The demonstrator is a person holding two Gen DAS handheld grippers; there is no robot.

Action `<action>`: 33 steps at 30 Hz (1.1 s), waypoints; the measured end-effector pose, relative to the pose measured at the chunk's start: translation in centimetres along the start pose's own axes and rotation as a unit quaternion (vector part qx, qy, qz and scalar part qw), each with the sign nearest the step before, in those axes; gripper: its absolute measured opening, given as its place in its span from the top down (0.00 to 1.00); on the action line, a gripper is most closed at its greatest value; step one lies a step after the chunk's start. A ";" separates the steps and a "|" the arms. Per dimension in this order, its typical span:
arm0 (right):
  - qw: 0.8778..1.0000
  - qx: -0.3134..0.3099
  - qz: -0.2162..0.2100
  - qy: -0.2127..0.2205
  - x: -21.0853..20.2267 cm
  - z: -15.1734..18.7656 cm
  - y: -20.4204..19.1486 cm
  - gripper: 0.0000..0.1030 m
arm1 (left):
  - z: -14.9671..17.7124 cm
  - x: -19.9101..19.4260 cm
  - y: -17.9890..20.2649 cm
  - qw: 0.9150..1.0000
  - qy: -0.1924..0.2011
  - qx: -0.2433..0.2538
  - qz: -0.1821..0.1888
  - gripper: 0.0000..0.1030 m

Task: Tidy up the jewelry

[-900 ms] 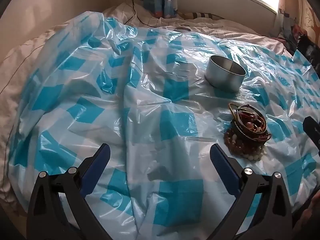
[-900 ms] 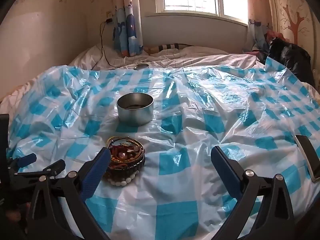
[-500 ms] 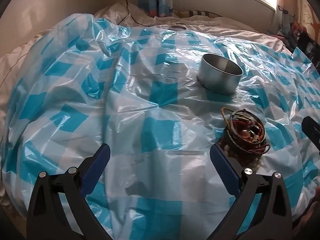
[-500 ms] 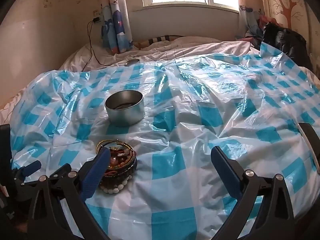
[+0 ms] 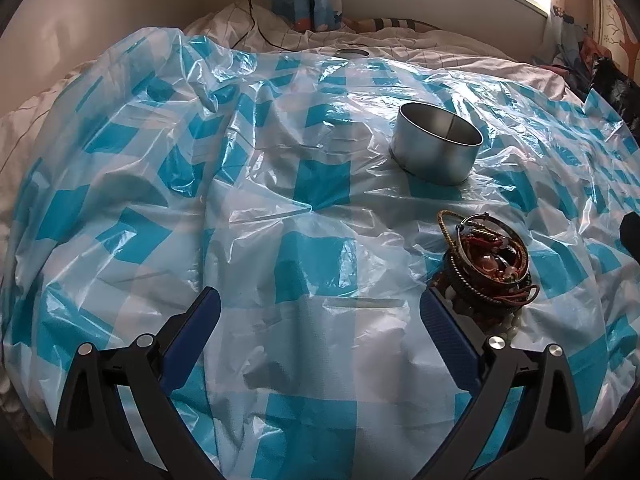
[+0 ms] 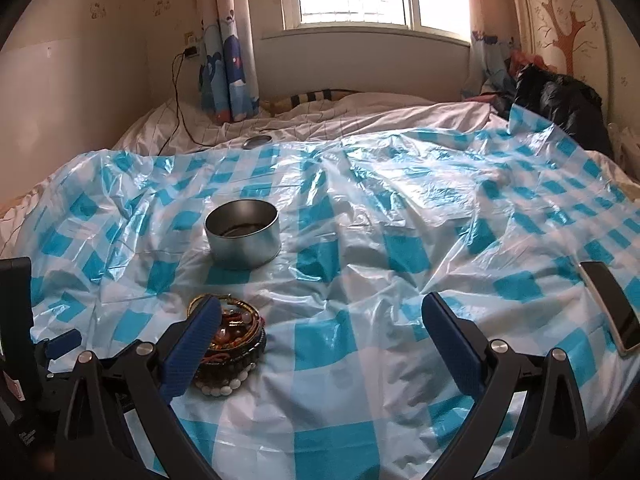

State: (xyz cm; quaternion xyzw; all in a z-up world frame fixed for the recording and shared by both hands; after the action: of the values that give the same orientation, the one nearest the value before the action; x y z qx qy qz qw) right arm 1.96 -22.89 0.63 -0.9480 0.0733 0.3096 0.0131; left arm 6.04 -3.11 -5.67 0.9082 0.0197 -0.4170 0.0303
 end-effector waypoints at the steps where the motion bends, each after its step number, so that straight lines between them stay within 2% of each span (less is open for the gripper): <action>1: 1.000 0.000 0.000 -0.003 0.0 0.0 0.0 0.06 | 0.0 0.0 -0.1 1.000 0.000 0.000 0.000 0.07; 14: 1.000 -0.012 -0.006 -0.007 -0.1 0.0 -0.4 0.06 | 0.0 -0.1 0.0 1.000 0.001 0.006 -0.004 0.07; 19: 1.000 -0.028 0.009 0.003 -0.5 0.0 -0.8 0.06 | 0.0 -0.1 0.0 1.000 0.001 0.005 -0.004 0.07; 33: 0.999 -0.029 0.006 -0.020 0.5 0.5 -0.9 0.06 | 0.0 0.0 0.5 1.000 -0.002 0.008 0.000 0.07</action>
State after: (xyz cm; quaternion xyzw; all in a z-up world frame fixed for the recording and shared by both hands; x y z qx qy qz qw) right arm 2.24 -22.02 -0.06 -0.9412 0.0697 0.3302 -0.0145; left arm 6.07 -3.56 -5.61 0.9078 0.0165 -0.4185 0.0229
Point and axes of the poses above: each gripper's, at about its wrist camera, not at the fingertips, and x roughly the way its jaws point, y to its right, z to its underside, the point moved 6 cm from there along x, roughly the way its jaws point, and after that the axes turned 7 degrees about -x, right-handed, at the moved point
